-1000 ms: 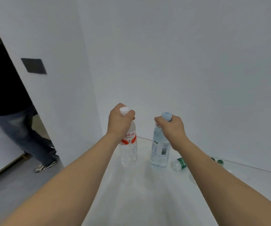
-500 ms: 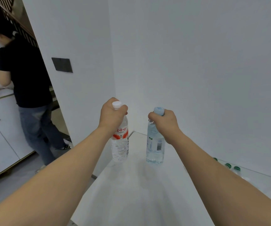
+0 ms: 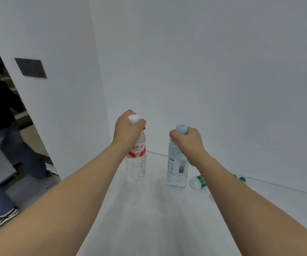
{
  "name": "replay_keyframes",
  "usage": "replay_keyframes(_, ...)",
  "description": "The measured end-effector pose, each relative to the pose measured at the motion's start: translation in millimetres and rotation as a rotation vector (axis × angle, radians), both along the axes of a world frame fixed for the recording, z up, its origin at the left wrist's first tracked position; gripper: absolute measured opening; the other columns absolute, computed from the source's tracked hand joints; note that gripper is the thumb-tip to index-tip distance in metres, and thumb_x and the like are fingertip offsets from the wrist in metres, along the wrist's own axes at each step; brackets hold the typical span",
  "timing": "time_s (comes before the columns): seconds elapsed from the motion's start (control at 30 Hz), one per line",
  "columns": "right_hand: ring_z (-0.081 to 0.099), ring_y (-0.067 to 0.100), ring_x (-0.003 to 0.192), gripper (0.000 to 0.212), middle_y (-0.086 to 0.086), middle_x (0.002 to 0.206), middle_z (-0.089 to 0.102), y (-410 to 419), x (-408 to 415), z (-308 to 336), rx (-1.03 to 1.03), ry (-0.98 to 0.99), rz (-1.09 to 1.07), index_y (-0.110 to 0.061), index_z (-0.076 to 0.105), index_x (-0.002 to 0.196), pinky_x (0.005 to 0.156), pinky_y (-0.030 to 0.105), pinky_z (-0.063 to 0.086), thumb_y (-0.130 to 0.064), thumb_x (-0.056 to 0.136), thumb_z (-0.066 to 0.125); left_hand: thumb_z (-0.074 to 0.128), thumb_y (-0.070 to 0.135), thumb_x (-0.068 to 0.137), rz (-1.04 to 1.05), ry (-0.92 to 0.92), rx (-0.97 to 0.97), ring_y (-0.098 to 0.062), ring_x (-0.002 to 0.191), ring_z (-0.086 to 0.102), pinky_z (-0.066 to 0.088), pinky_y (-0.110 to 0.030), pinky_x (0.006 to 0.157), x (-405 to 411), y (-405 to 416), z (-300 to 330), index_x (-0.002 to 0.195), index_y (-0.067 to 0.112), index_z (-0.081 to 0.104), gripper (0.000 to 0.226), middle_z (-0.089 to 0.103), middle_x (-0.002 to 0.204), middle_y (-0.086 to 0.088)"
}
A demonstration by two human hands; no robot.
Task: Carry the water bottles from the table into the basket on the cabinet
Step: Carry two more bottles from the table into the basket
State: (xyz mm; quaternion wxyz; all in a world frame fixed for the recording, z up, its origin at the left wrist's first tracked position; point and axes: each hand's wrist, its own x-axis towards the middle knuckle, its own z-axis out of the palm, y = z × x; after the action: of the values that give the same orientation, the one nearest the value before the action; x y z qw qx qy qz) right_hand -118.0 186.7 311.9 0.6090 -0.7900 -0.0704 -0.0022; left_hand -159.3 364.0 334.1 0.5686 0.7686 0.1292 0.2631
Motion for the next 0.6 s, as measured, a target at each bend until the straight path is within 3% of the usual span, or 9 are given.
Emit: replay_keyframes(0.6,0.046,0.018,0.058,0.013,-0.001,0.059,0.05,-28.1,20.2,-5.6,-0.002,0.025,-0.07,-0.014,0.055,0.063,0.059,0.029,0.04,-0.019,0.073,0.063,0.059,0.016,0.078,-0.066,0.023,-0.007,-0.02,0.067,0.06,0.053,-0.033,0.067,37.8,-31.1,-3.2,0.081,0.015,0.053,0.007,0.071,0.079,-0.009)
